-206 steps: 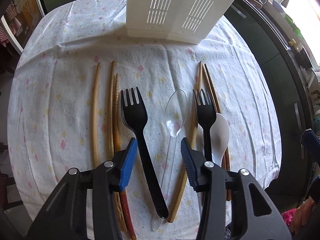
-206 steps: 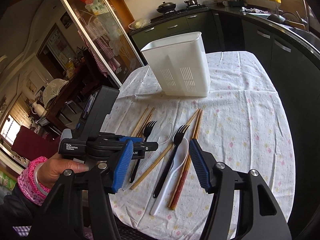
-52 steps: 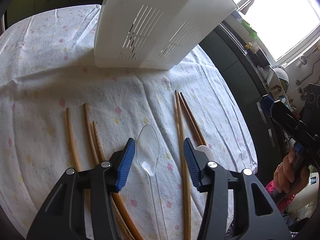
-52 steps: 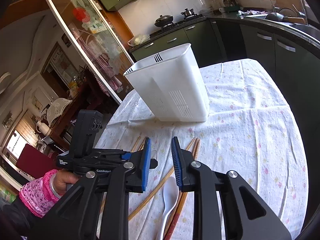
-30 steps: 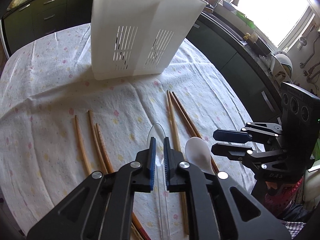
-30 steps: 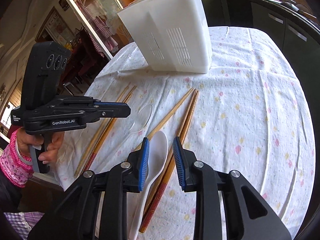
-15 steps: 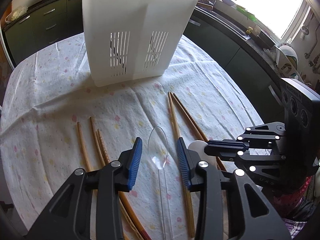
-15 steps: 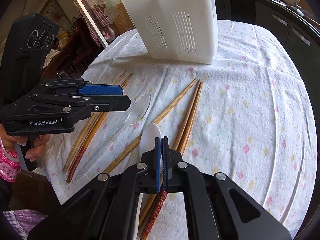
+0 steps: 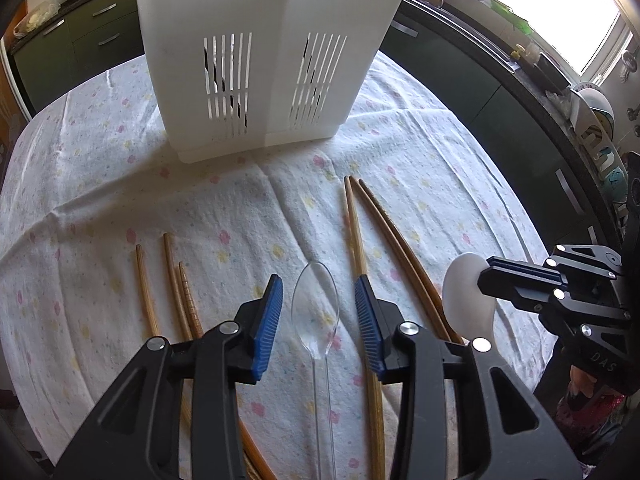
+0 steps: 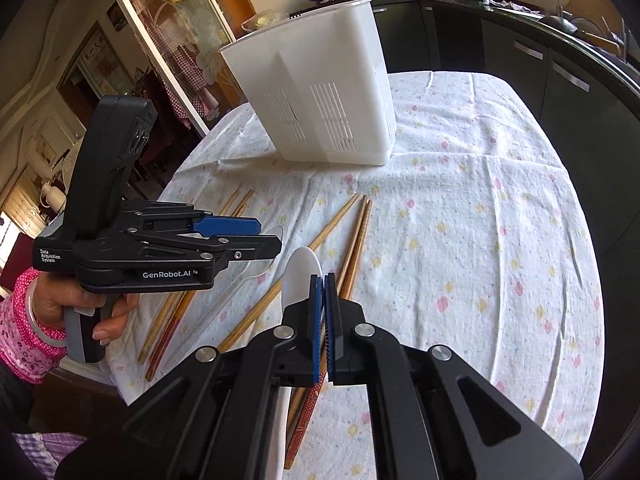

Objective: Organize utensils
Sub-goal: 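Lift the clear spoon with the left gripper while the right gripper lifts the white spoon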

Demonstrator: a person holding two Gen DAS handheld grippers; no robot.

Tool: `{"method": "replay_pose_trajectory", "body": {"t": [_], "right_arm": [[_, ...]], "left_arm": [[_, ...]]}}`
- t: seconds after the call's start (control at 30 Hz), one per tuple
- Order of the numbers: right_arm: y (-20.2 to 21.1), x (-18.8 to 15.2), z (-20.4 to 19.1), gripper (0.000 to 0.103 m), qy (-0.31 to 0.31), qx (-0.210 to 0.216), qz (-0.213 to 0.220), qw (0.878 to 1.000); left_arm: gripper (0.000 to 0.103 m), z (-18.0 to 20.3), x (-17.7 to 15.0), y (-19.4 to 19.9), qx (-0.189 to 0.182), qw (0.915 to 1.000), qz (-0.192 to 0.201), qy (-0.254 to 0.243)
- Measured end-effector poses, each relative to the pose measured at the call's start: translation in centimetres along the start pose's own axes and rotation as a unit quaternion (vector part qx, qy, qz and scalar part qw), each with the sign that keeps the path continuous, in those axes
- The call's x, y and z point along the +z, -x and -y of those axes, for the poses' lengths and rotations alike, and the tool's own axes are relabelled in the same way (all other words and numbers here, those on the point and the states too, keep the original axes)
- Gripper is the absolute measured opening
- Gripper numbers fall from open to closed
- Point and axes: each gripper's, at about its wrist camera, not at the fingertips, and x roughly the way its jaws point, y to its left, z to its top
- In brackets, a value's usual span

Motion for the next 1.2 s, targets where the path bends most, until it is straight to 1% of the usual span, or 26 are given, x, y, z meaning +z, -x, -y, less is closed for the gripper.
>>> {"method": "replay_pose_trajectory", "body": {"t": [0.07,0.1,0.23,0.3,0.33,0.43,0.5,0.7,0.83,0.87,0.9,0.93,0.97,1.0,1.07,1.2], "right_arm": [[0.6,-0.4,0.2,0.003,-0.002,0.001,0.002,1.000],[0.5,-0.4,0.2,0.003,-0.002,0.001,0.002,1.000],[0.8,-0.3,0.5,0.003,-0.007,0.002,0.007,1.000],[1.1,-0.3,0.4,0.003,-0.006,0.004,0.009,1.000],[1.1,-0.3,0.4,0.003,-0.005,0.004,0.009,1.000],[1.3,-0.4,0.3,0.003,-0.003,0.005,0.009,1.000],[1.4,-0.4,0.4,0.003,-0.005,0.006,0.010,1.000],[1.4,-0.3,0.5,0.003,-0.006,0.009,0.012,1.000],[1.5,-0.2,0.5,0.003,-0.005,0.013,0.013,1.000],[1.5,-0.2,0.4,0.003,-0.004,0.013,0.014,1.000],[1.5,-0.2,0.4,0.003,-0.003,0.015,0.014,1.000],[1.6,-0.2,0.3,0.003,-0.003,0.015,0.015,1.000],[1.6,-0.2,0.3,0.003,-0.002,0.016,0.015,1.000],[1.6,-0.2,0.2,0.003,-0.002,0.017,0.016,1.000],[1.7,-0.2,0.2,0.003,-0.002,0.017,0.017,1.000],[2.1,-0.2,0.3,0.003,-0.003,0.017,0.022,1.000]], "left_arm": [[0.036,0.4,-0.1,0.1,-0.001,1.0000,-0.001,0.001],[0.036,0.7,-0.2,0.1,0.004,1.0000,-0.002,0.000],[0.037,0.9,-0.4,0.0,0.045,0.9989,-0.010,0.005],[0.042,0.7,-0.4,-0.2,0.066,0.9976,-0.015,0.012],[0.043,0.6,-0.4,-0.3,0.069,0.9973,-0.018,0.016],[0.043,0.6,-0.6,-0.6,0.058,0.9977,-0.028,0.020],[0.043,0.8,-0.7,-0.6,0.057,0.9976,-0.036,0.019],[0.043,1.6,-1.6,-0.3,0.076,0.9955,-0.055,0.015],[0.042,2.0,-2.6,0.2,0.081,0.9942,-0.069,0.016],[0.040,2.0,-2.8,0.3,0.080,0.9940,-0.072,0.017],[0.033,2.1,-3.0,0.4,0.080,0.9938,-0.075,0.016],[0.031,2.2,-3.2,0.5,0.083,0.9935,-0.076,0.014],[0.026,2.2,-3.3,0.5,0.082,0.9935,-0.077,0.015],[0.018,2.2,-3.3,0.5,0.083,0.9935,-0.077,0.016],[0.009,2.4,-3.4,0.4,0.083,0.9935,-0.076,0.016],[0.009,2.4,-3.2,0.6,0.079,0.9943,-0.069,0.018]]}}
